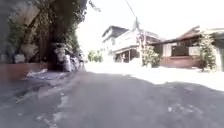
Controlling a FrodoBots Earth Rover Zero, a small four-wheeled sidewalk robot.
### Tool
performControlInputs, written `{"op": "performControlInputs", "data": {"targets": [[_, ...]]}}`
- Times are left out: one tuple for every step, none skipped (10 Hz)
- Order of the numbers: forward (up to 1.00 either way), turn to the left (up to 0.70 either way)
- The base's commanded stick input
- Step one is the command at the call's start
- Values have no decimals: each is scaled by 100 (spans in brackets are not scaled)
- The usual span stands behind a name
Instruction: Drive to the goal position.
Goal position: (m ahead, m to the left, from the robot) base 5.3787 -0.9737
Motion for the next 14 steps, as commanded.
{"op": "performControlInputs", "data": {"targets": [[100,5],[100,10],[100,18],[100,8],[100,4],[100,4],[100,3],[100,4],[100,4],[100,5],[100,11],[100,21],[100,24],[100,27]]}}
